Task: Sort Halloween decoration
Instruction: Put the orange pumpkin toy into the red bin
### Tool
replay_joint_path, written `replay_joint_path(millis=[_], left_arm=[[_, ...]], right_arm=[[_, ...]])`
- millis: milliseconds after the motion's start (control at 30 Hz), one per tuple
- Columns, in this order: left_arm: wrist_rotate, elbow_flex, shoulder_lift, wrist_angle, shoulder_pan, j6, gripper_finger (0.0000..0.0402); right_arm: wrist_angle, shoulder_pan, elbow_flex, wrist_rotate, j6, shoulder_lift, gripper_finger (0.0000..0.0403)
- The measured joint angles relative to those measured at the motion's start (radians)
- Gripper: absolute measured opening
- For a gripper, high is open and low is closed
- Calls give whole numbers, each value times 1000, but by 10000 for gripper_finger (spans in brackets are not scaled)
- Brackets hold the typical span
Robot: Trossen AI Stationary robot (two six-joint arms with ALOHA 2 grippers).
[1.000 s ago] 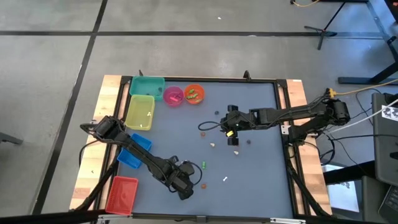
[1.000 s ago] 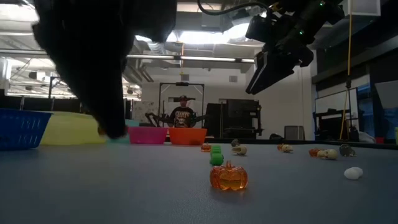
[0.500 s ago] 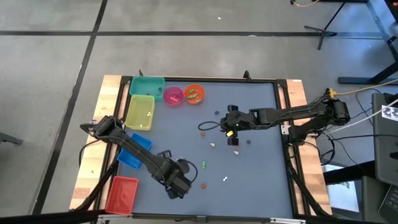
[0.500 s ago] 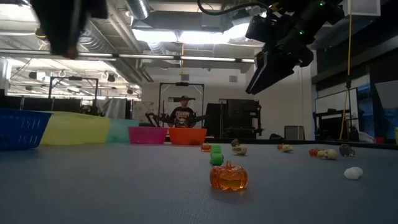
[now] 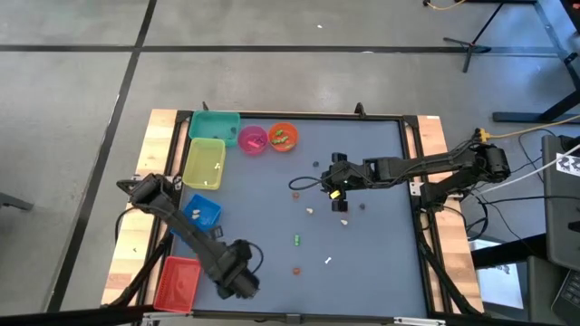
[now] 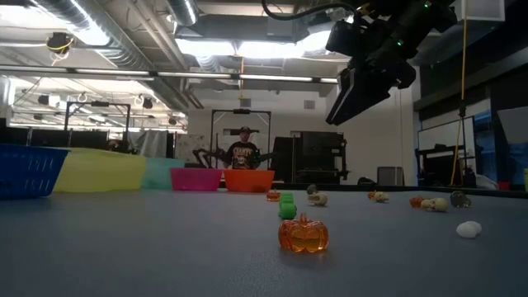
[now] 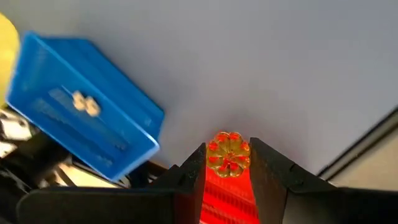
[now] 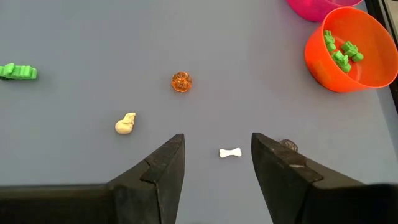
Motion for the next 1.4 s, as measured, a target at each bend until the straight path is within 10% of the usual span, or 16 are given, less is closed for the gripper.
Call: replay_joint_path(millis=[600,1400], left_arm=[[65,-7,-1,1,-331,-752,82],[63,-8,-1,1,-418,-910,148]], right_arm=[[0,0,0,0,0,0,184],[1,0,0,0,0,0,184]])
